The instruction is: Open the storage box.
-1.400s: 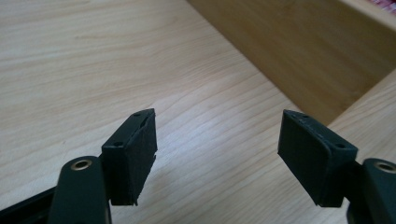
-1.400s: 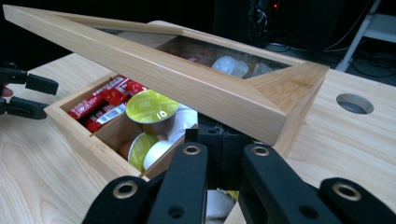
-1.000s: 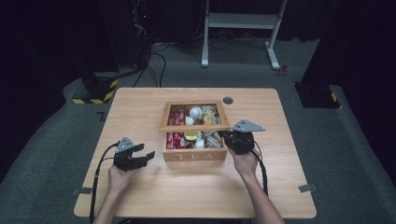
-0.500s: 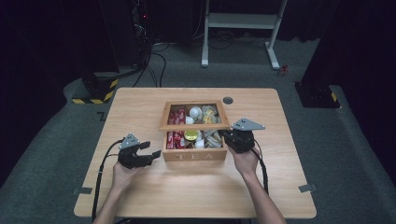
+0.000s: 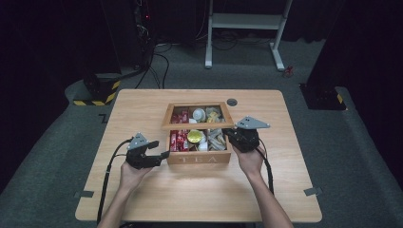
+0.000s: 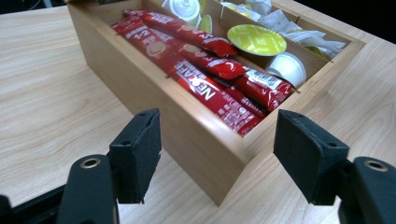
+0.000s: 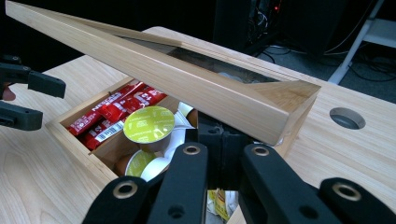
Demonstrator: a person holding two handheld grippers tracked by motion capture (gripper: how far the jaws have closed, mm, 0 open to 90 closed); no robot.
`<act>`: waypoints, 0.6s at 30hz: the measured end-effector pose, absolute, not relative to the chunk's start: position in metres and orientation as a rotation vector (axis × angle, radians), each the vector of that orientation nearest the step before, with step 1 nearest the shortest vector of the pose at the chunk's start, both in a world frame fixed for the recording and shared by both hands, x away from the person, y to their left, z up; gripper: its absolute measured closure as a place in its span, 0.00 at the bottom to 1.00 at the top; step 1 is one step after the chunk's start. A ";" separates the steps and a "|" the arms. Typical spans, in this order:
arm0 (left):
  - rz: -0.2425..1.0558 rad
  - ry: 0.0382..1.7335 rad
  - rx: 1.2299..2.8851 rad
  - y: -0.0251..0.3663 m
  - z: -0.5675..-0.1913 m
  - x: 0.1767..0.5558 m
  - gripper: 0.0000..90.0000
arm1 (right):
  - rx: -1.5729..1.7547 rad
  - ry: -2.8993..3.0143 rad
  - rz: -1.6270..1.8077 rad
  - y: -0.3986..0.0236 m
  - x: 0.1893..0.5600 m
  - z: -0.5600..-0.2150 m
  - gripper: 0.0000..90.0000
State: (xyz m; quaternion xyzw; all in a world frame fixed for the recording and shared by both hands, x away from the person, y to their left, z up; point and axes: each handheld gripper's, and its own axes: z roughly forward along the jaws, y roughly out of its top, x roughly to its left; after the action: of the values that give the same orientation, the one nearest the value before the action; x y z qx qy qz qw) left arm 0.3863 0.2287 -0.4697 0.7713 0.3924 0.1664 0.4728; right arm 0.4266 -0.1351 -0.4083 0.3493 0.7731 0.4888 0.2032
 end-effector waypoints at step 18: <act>0.427 0.887 1.914 0.193 -0.459 0.395 0.36 | 0.979 2.157 1.375 -0.134 0.434 -0.400 1.00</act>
State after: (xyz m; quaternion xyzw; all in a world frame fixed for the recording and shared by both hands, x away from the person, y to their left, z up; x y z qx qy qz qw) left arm 0.3947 0.1931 -0.4595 0.7827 0.3626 0.1745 0.4749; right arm 0.4342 -0.1341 -0.3998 0.3502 0.7716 0.4920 0.1998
